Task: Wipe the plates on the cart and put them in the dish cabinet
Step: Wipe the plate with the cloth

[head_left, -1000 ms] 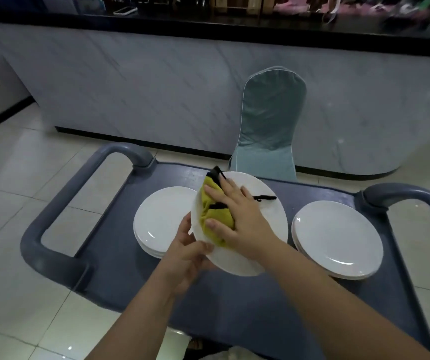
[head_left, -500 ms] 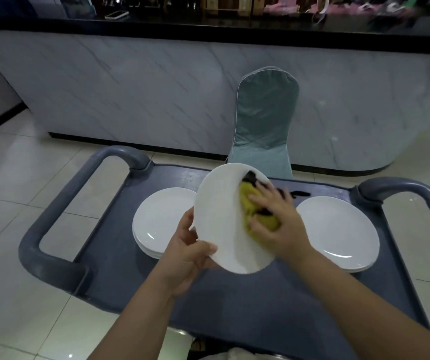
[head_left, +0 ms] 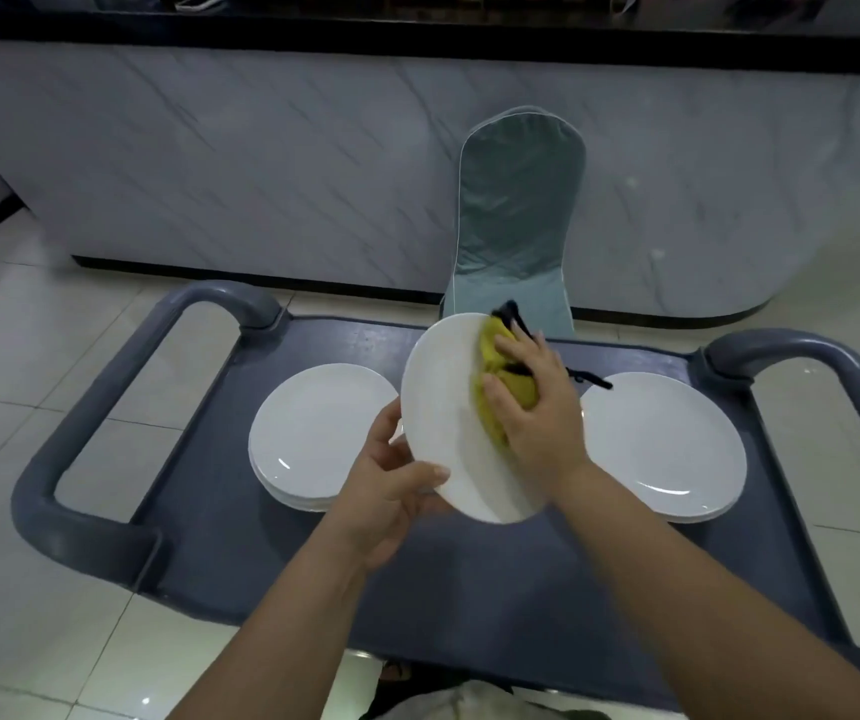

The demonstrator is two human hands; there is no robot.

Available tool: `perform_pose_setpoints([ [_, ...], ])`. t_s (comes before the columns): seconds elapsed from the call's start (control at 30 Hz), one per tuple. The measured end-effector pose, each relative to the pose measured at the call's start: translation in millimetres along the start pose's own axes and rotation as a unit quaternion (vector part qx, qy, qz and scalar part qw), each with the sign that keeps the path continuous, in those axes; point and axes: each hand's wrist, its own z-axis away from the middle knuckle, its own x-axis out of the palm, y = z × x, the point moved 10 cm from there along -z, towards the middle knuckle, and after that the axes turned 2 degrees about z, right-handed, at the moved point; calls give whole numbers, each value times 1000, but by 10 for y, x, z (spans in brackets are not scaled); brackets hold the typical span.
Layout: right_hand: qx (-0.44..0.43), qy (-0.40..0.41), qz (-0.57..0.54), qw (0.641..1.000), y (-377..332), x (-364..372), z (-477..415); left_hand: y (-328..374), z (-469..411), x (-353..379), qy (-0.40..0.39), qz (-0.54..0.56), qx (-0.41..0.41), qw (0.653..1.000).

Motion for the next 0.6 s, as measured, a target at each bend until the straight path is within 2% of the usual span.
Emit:
perform_pose_setpoints([
  [0.07,-16,-15,0,1000,-308,190,-117,94,-30,16,-2,34,17,999],
  [0.13,-98,-72,5,993,-561,374,37,228,-42,-30,-10,56,36,998],
  [0.23,-159,-139,21,977,-347,317,477,278,-42,-94,-2,46,41,998],
  [0.3,-134,-135,17,982,-36,64,473,177,-43,-52,11,22,35,999],
  [0.37,-73,-86,9,994,162,-170,214,30,-39,43,14,2,16,1000],
  [0.47,-13,-30,10,999,20,-170,-236,-49,-85,174,9,-7,4,1000],
  [0.53,-37,-55,2,998,-276,82,-273,20,-145,199,7,16,14,1000],
  [0.6,-105,-121,-1,987,-459,303,-22,138,-195,147,8,44,29,999],
])
